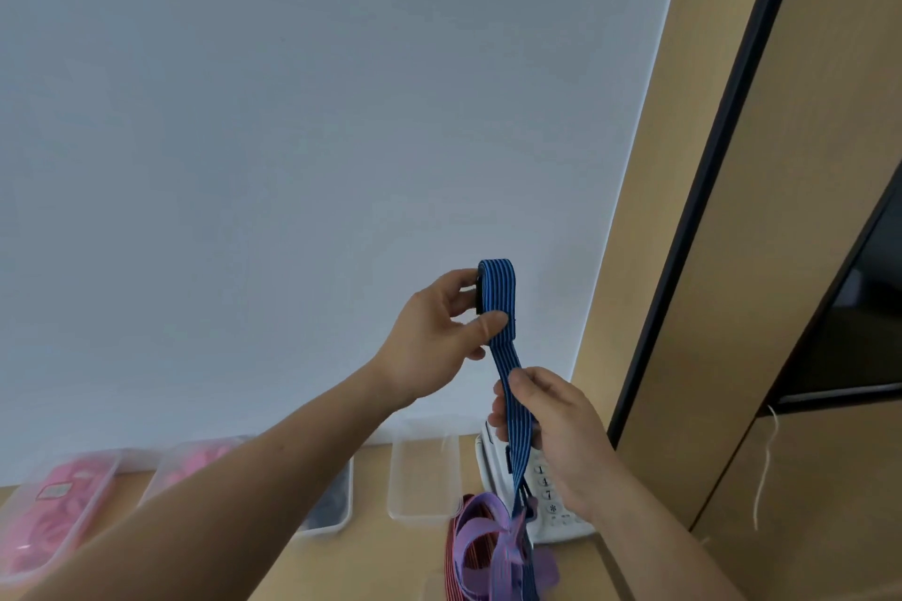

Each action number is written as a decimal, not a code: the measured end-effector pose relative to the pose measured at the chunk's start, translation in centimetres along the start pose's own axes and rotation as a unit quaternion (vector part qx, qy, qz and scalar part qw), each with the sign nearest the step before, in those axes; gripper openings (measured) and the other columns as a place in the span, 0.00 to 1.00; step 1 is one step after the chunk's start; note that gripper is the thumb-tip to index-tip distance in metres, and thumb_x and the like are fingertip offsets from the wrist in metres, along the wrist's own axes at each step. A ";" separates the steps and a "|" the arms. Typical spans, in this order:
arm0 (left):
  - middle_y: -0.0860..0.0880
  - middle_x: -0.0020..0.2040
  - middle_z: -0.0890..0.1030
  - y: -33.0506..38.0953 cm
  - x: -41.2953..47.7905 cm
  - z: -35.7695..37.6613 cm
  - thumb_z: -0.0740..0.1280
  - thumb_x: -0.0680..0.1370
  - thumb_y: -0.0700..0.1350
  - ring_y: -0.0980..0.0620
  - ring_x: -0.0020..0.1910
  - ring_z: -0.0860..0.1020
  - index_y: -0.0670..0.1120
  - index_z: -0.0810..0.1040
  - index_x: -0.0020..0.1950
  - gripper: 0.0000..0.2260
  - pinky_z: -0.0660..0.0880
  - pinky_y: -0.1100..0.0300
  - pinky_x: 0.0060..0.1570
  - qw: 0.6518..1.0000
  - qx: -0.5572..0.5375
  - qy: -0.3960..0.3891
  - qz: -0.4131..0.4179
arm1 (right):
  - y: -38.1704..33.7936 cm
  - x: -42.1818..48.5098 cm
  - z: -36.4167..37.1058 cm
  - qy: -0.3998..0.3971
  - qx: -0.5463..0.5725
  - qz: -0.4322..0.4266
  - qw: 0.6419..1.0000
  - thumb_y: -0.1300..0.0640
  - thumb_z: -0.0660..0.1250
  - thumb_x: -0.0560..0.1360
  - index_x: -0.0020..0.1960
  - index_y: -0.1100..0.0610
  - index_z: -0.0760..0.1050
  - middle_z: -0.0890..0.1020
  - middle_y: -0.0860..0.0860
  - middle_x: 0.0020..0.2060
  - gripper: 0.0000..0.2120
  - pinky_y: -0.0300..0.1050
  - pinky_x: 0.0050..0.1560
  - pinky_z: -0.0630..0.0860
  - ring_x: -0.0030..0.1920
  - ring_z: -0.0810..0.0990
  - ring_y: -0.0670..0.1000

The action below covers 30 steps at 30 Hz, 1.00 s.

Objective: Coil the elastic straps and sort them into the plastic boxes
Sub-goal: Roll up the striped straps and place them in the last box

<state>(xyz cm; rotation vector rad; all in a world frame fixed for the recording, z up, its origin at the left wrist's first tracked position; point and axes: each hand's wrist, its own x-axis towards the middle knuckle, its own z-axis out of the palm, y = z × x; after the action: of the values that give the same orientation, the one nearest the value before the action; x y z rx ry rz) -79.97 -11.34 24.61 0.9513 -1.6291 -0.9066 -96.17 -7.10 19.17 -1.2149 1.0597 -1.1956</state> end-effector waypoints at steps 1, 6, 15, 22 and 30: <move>0.53 0.59 0.83 -0.1 0.0 0.0 0.70 0.79 0.41 0.53 0.46 0.85 0.47 0.72 0.71 0.20 0.81 0.57 0.47 0.999 0.031 0.010 0.022 | -0.1 -0.1 0.0 0.007 0.005 0.004 1.000 0.55 0.61 0.82 0.46 0.63 0.78 0.80 0.55 0.33 0.13 0.43 0.36 0.77 0.34 0.80 0.52; 0.53 0.54 0.84 -2.0 -1.5 0.4 0.68 0.80 0.45 0.52 0.47 0.82 0.48 0.72 0.71 0.20 0.78 0.58 0.50 0.921 0.329 -0.001 0.211 | -0.7 -0.2 0.4 0.023 0.014 0.001 1.000 0.36 0.59 0.76 0.47 0.64 0.80 0.79 0.56 0.31 0.30 0.42 0.27 0.73 0.26 0.75 0.53; 0.44 0.56 0.84 -4.0 -2.0 0.0 0.75 0.74 0.37 0.45 0.34 0.81 0.40 0.80 0.64 0.19 0.78 0.55 0.28 0.784 0.453 -0.001 0.424 | -0.4 -0.7 0.5 0.000 0.061 0.038 0.997 0.32 0.65 0.68 0.47 0.64 0.80 0.80 0.58 0.33 0.33 0.44 0.28 0.73 0.28 0.76 0.55; 0.47 0.71 0.74 -3.1 -2.5 0.7 0.66 0.78 0.40 0.51 0.63 0.79 0.48 0.64 0.78 0.28 0.78 0.58 0.58 0.983 0.178 -0.046 0.015 | -0.7 -0.9 0.5 0.030 0.049 -0.006 0.998 0.36 0.68 0.68 0.50 0.66 0.77 0.81 0.54 0.32 0.31 0.42 0.29 0.74 0.28 0.76 0.52; 0.43 0.50 0.85 -0.2 -2.4 0.8 0.69 0.74 0.51 0.41 0.53 0.82 0.39 0.81 0.55 0.17 0.72 0.40 0.66 0.974 -0.124 -0.112 -0.154 | -0.3 -1.2 1.0 0.038 0.016 -0.034 0.999 0.43 0.70 0.68 0.46 0.64 0.78 0.84 0.58 0.33 0.23 0.44 0.32 0.78 0.31 0.82 0.55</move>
<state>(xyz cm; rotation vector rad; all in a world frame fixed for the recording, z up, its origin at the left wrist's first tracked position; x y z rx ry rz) -80.27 -9.20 23.34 0.9671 -1.5290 -1.4380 -95.31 -5.83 19.46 -1.1971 1.0589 -1.3145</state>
